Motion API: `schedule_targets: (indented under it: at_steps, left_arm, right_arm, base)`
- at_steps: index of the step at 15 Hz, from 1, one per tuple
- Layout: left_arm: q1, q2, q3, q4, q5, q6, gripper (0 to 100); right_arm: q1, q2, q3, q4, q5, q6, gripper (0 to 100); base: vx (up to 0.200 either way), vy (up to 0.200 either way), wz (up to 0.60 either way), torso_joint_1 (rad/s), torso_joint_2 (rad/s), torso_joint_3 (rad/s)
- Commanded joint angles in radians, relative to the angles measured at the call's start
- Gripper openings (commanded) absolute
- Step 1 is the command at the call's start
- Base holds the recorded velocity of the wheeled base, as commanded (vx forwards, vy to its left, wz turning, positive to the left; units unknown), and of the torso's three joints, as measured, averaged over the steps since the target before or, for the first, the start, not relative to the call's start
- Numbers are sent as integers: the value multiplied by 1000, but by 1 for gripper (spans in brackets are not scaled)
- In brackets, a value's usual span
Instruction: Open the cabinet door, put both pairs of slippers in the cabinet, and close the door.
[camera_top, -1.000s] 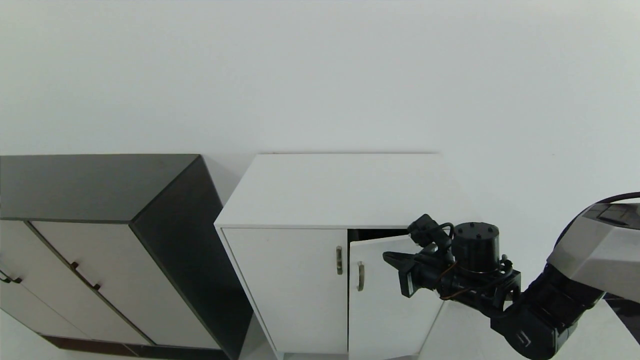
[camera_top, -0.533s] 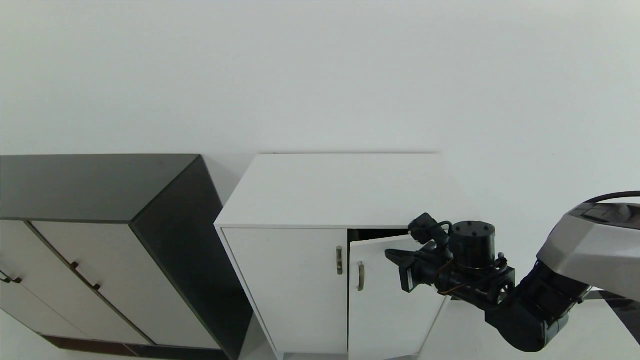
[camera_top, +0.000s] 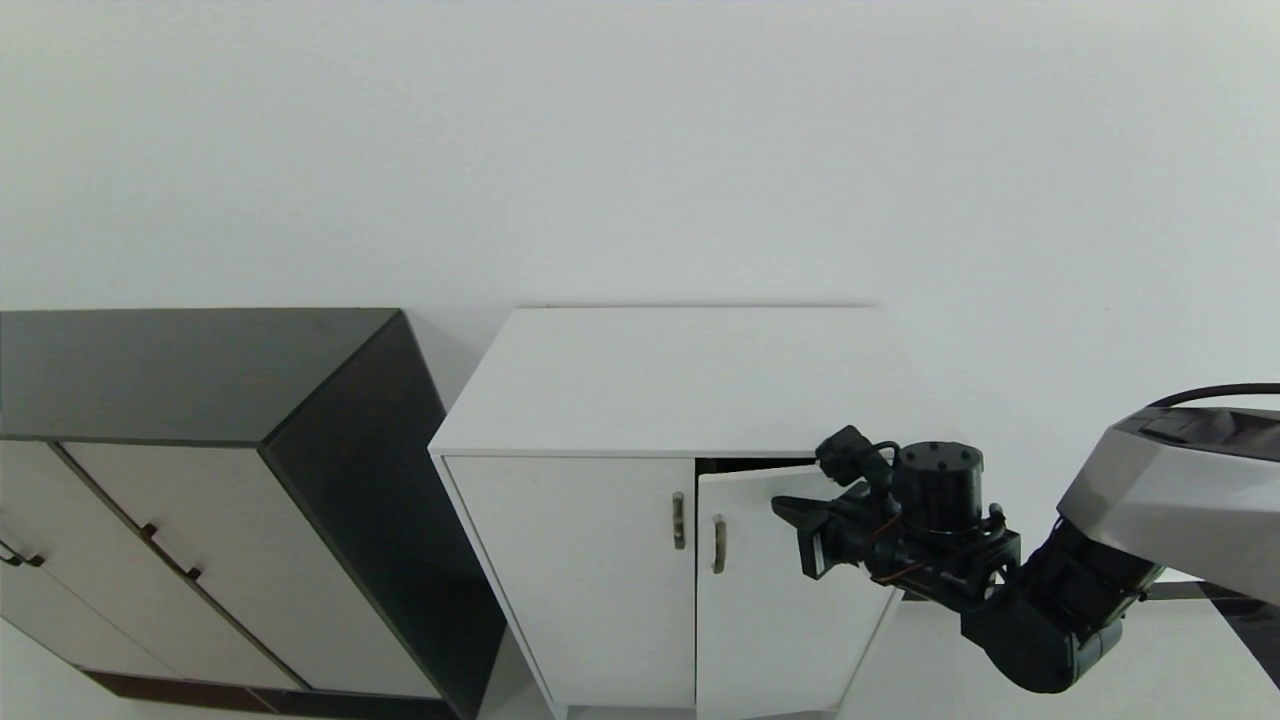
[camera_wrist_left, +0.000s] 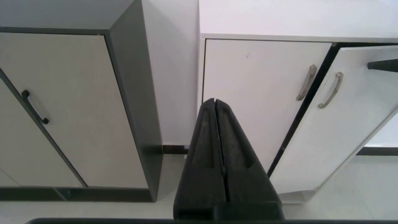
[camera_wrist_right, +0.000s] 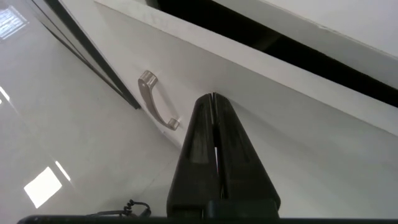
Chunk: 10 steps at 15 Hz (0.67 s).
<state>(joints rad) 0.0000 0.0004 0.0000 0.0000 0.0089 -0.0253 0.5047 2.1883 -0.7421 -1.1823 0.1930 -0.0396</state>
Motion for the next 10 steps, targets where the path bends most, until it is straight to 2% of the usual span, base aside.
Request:
schedule_targets:
  at_steps: [1, 10]
  left_arm:
    - [-2, 1, 0, 0, 0, -1, 0]
    - [0, 1, 0, 0, 0, -1, 0]
  right_arm:
    - [-9, 11, -11, 0, 0, 0, 0]
    - [-38, 31, -31, 1, 0, 0, 0]
  base:
    - [0, 0, 0, 0, 0, 0]
    - [0, 0, 0, 0, 0, 0]
